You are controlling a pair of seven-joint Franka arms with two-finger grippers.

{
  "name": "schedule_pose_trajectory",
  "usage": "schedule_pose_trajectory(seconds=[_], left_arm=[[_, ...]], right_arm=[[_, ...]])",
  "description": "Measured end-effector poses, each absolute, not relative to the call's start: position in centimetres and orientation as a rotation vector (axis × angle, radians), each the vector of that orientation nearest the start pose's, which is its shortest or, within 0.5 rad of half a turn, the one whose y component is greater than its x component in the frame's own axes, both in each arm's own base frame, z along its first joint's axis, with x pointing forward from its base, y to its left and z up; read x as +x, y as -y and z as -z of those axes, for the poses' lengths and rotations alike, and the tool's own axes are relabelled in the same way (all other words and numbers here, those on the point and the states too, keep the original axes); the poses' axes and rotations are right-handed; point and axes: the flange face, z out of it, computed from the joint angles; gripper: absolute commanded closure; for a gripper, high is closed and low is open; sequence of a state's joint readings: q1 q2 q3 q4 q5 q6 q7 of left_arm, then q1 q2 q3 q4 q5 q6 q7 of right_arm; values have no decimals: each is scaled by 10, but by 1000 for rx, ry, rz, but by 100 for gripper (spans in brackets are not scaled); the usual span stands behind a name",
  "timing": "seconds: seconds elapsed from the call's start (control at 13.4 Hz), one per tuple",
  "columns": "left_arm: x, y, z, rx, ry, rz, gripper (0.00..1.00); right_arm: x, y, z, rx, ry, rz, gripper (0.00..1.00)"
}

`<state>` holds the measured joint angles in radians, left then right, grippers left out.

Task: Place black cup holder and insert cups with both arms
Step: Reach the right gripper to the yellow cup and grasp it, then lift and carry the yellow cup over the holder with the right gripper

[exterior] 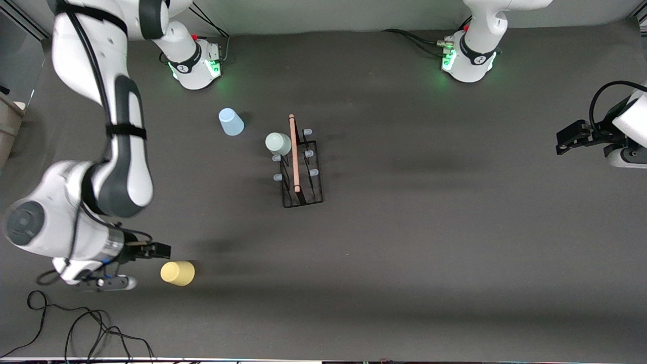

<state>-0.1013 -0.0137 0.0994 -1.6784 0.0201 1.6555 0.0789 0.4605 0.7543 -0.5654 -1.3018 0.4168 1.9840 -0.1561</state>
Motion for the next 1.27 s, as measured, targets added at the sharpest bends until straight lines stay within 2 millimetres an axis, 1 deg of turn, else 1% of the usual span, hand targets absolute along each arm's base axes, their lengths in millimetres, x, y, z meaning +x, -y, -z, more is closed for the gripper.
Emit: schedule_pose_trajectory(seconds=[0.15,0.22,0.45,0.52,0.6,0.67,0.75,0.82,1.04,1.12,1.19,1.27], left_arm=[[555,-1,-588,-3121,-129,-16,0],[555,-1,-588,-3121,-129,-16,0],[556,-1,-588,-3121,-129,-15,0],[556,-1,-588,-3120,-129,-12,0],[556,-1,-589,-3120,-129,-9,0],[556,-1,-590,-3120,-129,-6,0],[556,-1,-591,-3120,-129,-4,0],[556,-1,-591,-3120,-129,-3,0],[556,-1,-590,-3120,-129,-5,0],[557,-1,-590,-3120,-129,-5,0],[557,-1,-591,-3120,-129,-4,0],[557,-1,-591,-3120,-129,-3,0]], right_arm=[[743,-47,-302,-3142,44,75,0],[744,-45,-286,-3141,43,81,0],[747,-44,-250,-3122,38,104,0],[746,-43,-240,-3117,29,100,6],[746,-42,-232,-3113,19,95,41],[746,-41,-227,-3111,12,96,78],[746,-41,-225,-3110,10,96,97],[746,-41,-225,-3110,9,98,100],[749,-40,-235,-3108,10,122,100],[750,-39,-246,-3103,8,127,100],[749,-36,-263,-3094,-5,106,100],[747,-28,-287,-3087,-34,76,100]])
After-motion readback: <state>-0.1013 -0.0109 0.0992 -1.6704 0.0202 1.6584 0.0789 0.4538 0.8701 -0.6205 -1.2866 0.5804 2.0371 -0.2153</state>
